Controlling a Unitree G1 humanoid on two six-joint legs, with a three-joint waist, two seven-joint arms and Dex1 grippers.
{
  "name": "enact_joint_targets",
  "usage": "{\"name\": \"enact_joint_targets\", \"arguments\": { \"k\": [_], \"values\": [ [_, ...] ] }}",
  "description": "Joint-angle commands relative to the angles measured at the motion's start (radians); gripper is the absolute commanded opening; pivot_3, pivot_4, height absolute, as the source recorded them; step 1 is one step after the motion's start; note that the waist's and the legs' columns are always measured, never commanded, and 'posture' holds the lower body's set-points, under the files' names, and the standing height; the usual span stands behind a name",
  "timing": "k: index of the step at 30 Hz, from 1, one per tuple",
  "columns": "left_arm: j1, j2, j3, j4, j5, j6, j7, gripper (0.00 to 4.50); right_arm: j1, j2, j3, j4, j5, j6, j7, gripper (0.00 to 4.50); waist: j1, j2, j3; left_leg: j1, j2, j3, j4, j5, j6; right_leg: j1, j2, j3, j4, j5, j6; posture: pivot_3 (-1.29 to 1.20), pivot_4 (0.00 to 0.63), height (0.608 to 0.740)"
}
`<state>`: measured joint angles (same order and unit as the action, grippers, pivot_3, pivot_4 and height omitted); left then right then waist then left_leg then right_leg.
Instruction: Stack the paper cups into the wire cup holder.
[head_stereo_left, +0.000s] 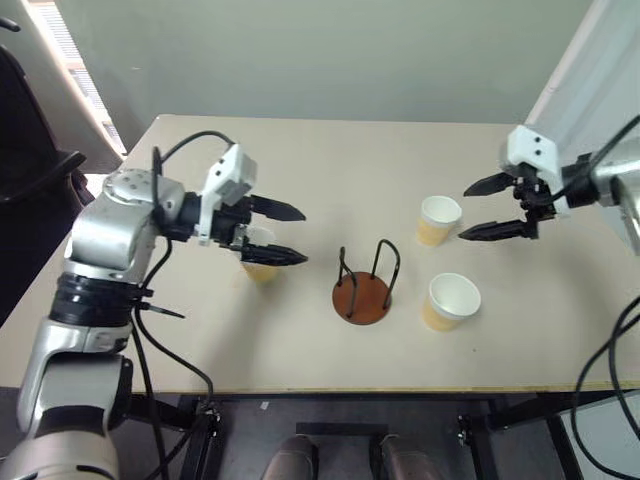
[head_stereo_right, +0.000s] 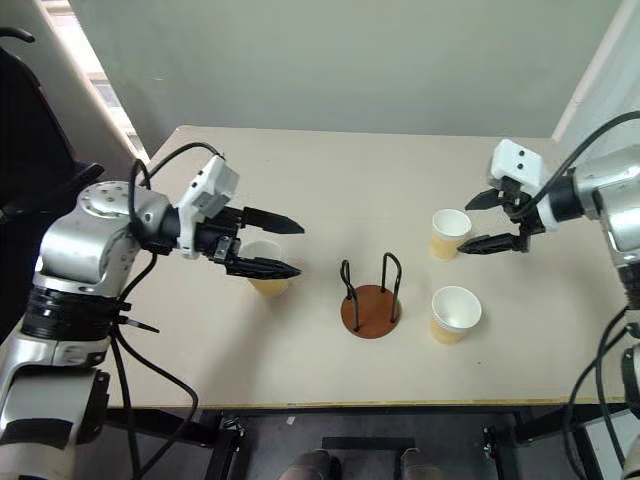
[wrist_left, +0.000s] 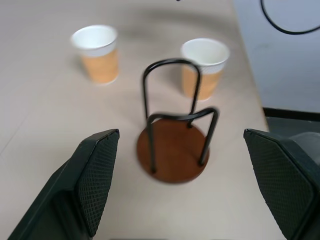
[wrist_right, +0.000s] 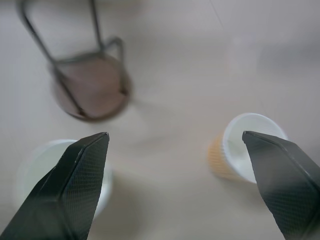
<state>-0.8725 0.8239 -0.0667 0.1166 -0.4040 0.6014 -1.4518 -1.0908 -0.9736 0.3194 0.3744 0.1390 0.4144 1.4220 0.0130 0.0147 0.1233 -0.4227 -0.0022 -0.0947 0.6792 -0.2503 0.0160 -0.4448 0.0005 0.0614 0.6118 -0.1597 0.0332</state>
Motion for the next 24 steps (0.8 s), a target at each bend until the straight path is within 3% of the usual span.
{"name": "enact_joint_targets", "arguments": {
  "k": [1,13,21,24],
  "values": [
    [-0.010,0.040,0.047,0.008,-0.003,-0.017,0.011,4.31,-0.064,0.032,0.029,0.123,-0.110,-0.137,-0.004,4.44,0.001,0.000,0.000,0.000,0.000,0.000,0.000,0.000,0.000,0.000,0.000,0.000,0.000,0.000,0.000,0.00,0.150,0.740],
    [-0.011,0.068,0.046,0.038,0.002,-0.052,0.019,4.31,-0.214,0.205,0.107,0.561,-0.371,-0.468,-0.050,4.44,-0.001,0.000,0.000,-0.002,0.000,0.000,-0.007,0.002,-0.004,-0.006,-0.001,0.000,0.000,0.000,-0.003,0.00,0.150,0.740],
    [0.002,0.078,0.050,0.040,0.003,-0.065,0.020,4.31,-0.270,0.312,0.145,0.776,-0.512,-0.591,-0.174,4.44,-0.001,0.000,0.000,-0.002,0.000,-0.002,-0.014,0.004,-0.007,-0.009,-0.001,-0.001,0.000,0.000,-0.005,0.00,0.150,0.740],
    [0.009,0.085,0.049,0.041,0.006,-0.070,0.017,4.32,-0.279,0.335,0.140,0.807,-0.533,-0.614,-0.192,3.52,-0.002,0.001,0.001,-0.003,0.000,-0.002,-0.014,0.003,-0.008,-0.009,-0.001,-0.001,0.000,0.000,-0.005,0.00,0.150,0.740]
  ]
}}
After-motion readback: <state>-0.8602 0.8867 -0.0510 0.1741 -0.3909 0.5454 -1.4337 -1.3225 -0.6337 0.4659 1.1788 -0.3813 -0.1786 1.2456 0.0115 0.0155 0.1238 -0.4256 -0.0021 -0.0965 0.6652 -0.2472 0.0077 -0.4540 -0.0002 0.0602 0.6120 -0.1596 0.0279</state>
